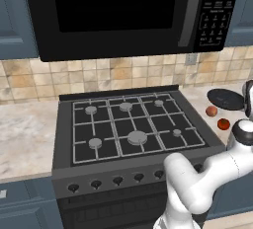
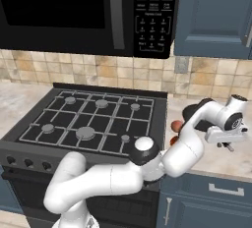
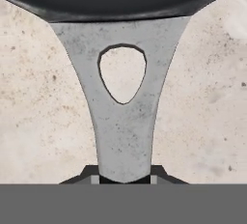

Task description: Place the pan on the front right burner on the stove. Then place the tomato and the onion in the pan and turn on the front right burner.

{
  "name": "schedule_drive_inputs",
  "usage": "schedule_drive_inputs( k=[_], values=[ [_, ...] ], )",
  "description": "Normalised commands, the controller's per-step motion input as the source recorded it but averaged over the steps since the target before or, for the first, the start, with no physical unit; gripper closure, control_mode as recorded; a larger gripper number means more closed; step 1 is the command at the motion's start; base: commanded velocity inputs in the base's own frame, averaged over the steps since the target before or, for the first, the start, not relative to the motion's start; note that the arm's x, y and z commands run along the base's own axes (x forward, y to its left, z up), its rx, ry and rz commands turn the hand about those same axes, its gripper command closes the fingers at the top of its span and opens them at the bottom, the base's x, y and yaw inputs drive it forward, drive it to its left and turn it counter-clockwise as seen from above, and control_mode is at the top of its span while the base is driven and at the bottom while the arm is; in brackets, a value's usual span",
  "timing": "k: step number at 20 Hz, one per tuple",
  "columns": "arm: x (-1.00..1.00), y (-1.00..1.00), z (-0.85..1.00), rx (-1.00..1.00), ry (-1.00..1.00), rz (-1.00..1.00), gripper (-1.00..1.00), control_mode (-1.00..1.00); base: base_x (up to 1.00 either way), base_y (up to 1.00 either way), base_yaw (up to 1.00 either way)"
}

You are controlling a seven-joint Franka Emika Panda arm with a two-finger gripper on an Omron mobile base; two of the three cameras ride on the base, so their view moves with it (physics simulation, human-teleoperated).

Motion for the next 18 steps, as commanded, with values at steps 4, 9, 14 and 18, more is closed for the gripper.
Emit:
schedule_drive_inputs(
  k=[4, 9, 14, 18],
  values=[
    [0.00, 0.00, 0.57, 0.00, 0.00, 0.00, 1.00, -1.00, 0.00, 0.00, 0.00],
    [-0.01, 0.33, 0.46, 0.00, 0.00, 0.00, 1.00, -1.00, 0.00, 0.00, 0.00],
    [-0.18, 0.61, 0.37, -0.01, -0.04, 0.00, 1.00, -1.00, 0.00, 0.00, 0.00],
    [-0.31, 0.77, 0.30, -0.04, -0.08, 0.00, 1.00, -1.00, 0.00, 0.00, 0.00]
  ],
)
